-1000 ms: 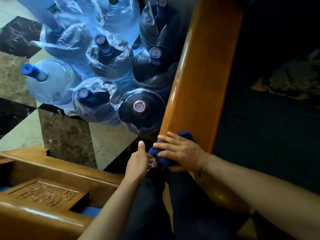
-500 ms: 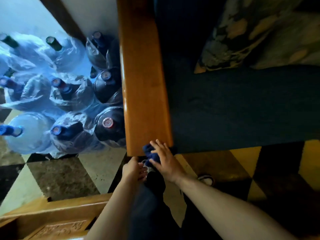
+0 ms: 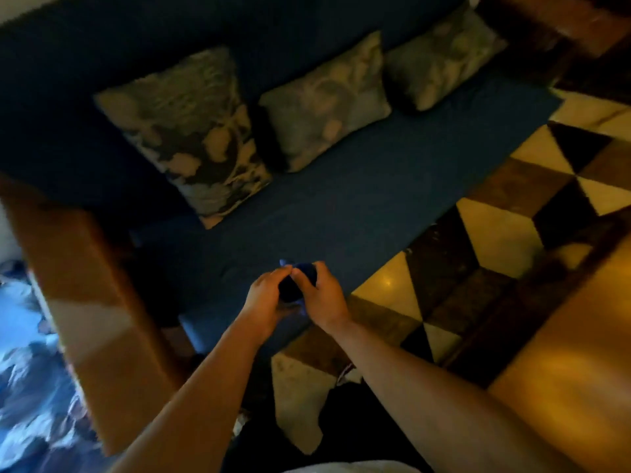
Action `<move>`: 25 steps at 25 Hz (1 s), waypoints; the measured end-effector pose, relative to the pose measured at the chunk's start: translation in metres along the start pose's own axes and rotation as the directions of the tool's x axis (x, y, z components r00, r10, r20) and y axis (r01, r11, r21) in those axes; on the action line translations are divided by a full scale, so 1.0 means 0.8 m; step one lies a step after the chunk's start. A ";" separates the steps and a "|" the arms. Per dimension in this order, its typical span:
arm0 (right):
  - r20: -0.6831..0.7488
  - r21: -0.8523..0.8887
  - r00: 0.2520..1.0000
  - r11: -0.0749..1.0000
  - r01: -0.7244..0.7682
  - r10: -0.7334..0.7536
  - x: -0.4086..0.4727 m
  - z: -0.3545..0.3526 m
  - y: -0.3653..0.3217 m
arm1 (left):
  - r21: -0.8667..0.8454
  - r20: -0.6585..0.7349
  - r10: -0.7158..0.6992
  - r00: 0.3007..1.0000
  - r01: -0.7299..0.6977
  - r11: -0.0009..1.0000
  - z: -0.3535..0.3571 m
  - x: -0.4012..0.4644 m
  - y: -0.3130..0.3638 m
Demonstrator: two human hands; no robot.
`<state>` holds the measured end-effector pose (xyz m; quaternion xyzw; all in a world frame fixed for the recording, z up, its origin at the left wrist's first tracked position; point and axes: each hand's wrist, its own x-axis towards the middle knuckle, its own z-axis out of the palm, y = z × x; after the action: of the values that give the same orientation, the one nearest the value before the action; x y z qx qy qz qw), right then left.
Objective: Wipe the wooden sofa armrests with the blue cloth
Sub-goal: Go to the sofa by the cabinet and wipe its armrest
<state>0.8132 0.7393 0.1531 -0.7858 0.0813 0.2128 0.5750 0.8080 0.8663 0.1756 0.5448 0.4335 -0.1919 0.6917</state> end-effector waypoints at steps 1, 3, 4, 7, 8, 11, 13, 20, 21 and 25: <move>-0.057 0.031 0.998 0.999 0.013 -0.011 0.013 -0.044 -0.005 | 0.043 0.058 0.011 0.998 -0.014 0.999 0.046 -0.001 0.016; -0.156 0.085 0.988 0.996 0.029 -0.016 0.036 -0.131 -0.015 | 0.153 0.172 0.061 0.983 -0.088 0.984 0.129 -0.004 0.042; -0.209 0.113 0.978 0.993 0.032 -0.008 0.047 -0.175 -0.019 | 0.220 0.223 0.099 0.970 -0.149 0.964 0.172 -0.004 0.053; -0.325 0.158 0.946 0.985 0.062 -0.008 0.073 -0.284 -0.025 | 0.390 0.339 0.212 0.916 -0.342 0.855 0.281 -0.002 0.080; -0.357 0.181 0.934 0.981 0.070 -0.001 0.083 -0.315 -0.026 | 0.416 0.372 0.236 0.898 -0.388 0.823 0.318 0.000 0.089; -0.479 0.298 0.876 0.949 0.105 0.053 0.114 -0.397 -0.030 | 0.453 0.458 0.278 0.845 -0.490 0.744 0.421 0.011 0.119; -0.534 0.317 0.844 0.938 0.138 0.056 0.145 -0.445 -0.035 | 0.470 0.495 0.275 0.824 -0.520 0.713 0.487 0.028 0.142; -0.714 0.362 0.693 0.900 0.244 0.100 0.256 -0.617 -0.076 | 0.356 0.709 0.271 0.651 -0.662 0.660 0.699 0.092 0.233; -0.723 0.370 0.682 0.896 0.247 0.110 0.268 -0.642 -0.083 | 0.335 0.742 0.287 0.606 -0.705 0.626 0.730 0.096 0.246; -0.738 0.448 0.642 0.862 0.238 0.206 0.314 -0.734 -0.096 | 0.325 0.831 0.257 0.494 -0.805 0.496 0.842 0.109 0.285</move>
<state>1.2083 0.2426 0.2583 -0.6211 0.3625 -0.1744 0.6726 1.2874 0.3409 0.2593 0.7574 -0.1741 -0.2771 0.5650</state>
